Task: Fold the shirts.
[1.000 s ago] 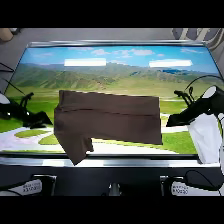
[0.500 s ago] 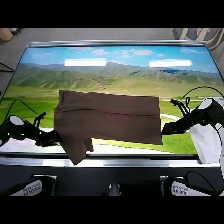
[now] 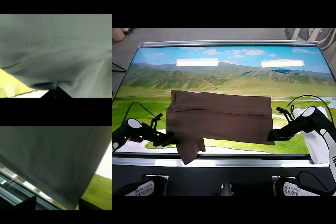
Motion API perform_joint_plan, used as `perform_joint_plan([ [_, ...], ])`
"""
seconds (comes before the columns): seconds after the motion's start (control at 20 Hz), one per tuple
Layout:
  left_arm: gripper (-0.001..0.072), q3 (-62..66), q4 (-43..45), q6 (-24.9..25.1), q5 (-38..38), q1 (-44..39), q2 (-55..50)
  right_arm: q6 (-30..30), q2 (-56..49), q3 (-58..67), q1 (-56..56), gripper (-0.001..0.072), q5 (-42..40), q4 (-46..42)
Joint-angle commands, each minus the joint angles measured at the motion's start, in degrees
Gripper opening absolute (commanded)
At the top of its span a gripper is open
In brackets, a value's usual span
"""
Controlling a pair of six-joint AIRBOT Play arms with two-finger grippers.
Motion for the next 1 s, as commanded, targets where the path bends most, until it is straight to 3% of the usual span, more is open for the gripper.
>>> perform_joint_plan([
  [0.0,0.0022,0.7,-0.5,0.3,0.0,-0.2,1.7,2.2,-0.6,-1.6,3.3,0.0379,-5.7,-0.2],
  [0.05,0.0022,1.5,-0.5,0.3,0.0,-0.2,2.2,2.4,-0.5,-1.6,3.6,0.0104,-6.8,-0.1],
  [0.1,0.0021,2.9,-0.5,0.4,0.0,-0.2,2.9,2.3,-0.3,-1.2,3.6,0.0023,-7.1,0.0],
  [0.3,0.0018,15.6,-0.5,0.5,-3.1,-0.2,5.8,-0.9,4.0,8.0,3.5,0.0021,-4.1,-2.5],
  [0.45,0.0017,26.3,-0.5,0.3,-1.7,-0.5,3.7,-0.3,3.6,17.9,3.5,0.0021,-7.7,-3.8],
  [0.7,0.0018,42.1,-0.5,-0.6,1.9,-2.7,-12.6,-0.2,-7.8,32.2,3.5,0.0022,-16.2,-1.3],
  [0.95,0.002,55.3,-1.6,-2.3,-4.8,-3.4,-29.7,3.2,-18.6,36.4,3.5,0.0024,-17.6,3.0],
])
